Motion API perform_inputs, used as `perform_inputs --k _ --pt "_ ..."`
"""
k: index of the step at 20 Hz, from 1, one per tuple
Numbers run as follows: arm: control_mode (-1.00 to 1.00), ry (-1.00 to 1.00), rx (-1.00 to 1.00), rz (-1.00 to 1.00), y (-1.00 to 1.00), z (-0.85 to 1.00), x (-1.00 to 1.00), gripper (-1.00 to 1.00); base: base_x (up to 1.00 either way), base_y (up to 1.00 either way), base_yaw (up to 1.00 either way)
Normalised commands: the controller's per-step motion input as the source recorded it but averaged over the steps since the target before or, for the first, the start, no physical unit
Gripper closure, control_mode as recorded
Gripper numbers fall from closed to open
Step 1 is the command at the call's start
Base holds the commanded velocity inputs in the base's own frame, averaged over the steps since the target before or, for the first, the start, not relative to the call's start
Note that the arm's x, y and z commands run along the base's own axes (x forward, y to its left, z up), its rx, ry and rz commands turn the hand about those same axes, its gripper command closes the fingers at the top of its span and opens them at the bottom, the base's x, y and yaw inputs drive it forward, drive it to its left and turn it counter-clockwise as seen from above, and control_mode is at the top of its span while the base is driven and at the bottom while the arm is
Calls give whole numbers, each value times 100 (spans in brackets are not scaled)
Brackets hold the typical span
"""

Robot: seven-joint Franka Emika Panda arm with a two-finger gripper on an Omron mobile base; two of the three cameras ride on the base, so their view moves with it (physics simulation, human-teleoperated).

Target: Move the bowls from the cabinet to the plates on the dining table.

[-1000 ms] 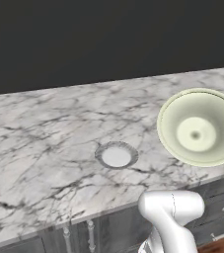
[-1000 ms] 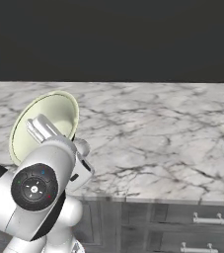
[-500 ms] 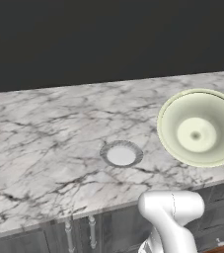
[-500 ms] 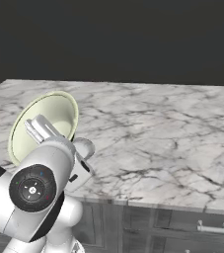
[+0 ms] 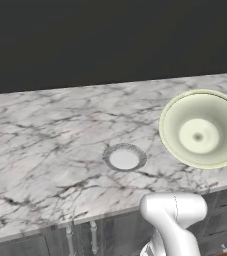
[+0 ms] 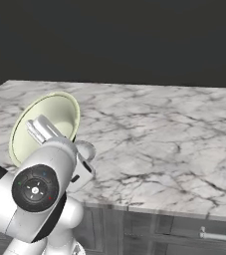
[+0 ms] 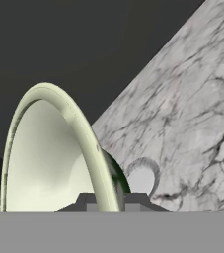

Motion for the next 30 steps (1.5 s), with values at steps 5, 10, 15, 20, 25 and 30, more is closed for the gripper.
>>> perform_inputs --k 5,10,15,20,25,30 --pt "100 0 0 0 0 0 0 100 57 0 -5" --pt "100 0 0 0 0 0 0 100 36 0 -3" --pt "-100 0 0 0 0 0 0 100 0 0 0" --pt "-100 0 0 0 8 -2 18 100 0 0 0" --pt "-100 1 2 0 21 -9 47 100 0 0 0" --pt "-100 4 2 0 25 -19 57 100 0 0 0"
